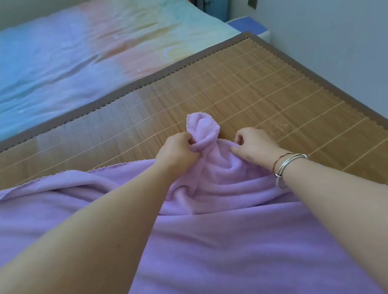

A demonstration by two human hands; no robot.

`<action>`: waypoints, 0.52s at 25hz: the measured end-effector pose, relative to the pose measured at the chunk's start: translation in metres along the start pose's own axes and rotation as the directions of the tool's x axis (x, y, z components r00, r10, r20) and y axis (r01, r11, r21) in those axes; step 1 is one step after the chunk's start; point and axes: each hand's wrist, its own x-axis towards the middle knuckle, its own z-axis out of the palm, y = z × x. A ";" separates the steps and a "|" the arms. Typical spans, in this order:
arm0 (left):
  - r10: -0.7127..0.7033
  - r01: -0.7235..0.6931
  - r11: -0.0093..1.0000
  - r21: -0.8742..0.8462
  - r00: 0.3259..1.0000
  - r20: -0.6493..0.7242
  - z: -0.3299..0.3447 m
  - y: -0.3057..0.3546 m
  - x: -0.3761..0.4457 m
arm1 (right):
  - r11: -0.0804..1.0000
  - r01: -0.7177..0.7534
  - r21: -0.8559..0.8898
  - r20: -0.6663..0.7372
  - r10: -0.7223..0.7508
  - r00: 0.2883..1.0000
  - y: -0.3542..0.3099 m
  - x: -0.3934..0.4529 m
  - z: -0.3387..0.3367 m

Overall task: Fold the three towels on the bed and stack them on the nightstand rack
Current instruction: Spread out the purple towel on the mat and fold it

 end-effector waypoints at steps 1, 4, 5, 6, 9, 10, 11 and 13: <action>-0.004 0.006 1.000 0.022 0.996 -0.085 -0.002 0.007 0.011 | 0.998 0.018 0.060 -0.084 -0.013 0.996 0.000 0.009 -0.006; -0.018 -0.076 0.974 -0.213 0.912 -0.409 -0.020 0.033 0.049 | 0.890 0.065 0.451 -0.497 0.190 0.847 0.004 0.046 -0.049; -0.020 -0.122 0.948 -0.293 0.899 -0.438 -0.026 0.040 0.061 | 0.841 0.094 0.533 -0.517 0.236 0.823 0.008 0.059 -0.063; -0.001 -0.134 0.938 -0.319 0.921 -0.389 -0.029 0.045 0.072 | 0.815 0.085 0.573 -0.454 0.229 0.861 0.013 0.071 -0.073; 0.098 -0.110 0.986 -0.124 0.990 -0.101 -0.009 0.042 0.088 | 0.883 0.052 0.466 -0.211 0.054 0.976 0.024 0.079 -0.062; 0.114 -0.116 0.993 -0.037 0.992 -0.045 0.003 0.038 0.089 | 0.928 0.095 0.360 -0.200 -0.023 0.980 0.028 0.076 -0.049; 0.120 -0.120 0.991 0.054 0.993 0.008 0.015 0.034 0.089 | 0.970 0.141 0.199 -0.215 -0.097 0.972 0.032 0.072 -0.035; 0.097 -0.113 0.971 0.211 0.992 0.084 0.034 0.028 0.091 | 0.973 0.188 -0.135 -0.278 -0.220 0.935 0.039 0.066 -0.016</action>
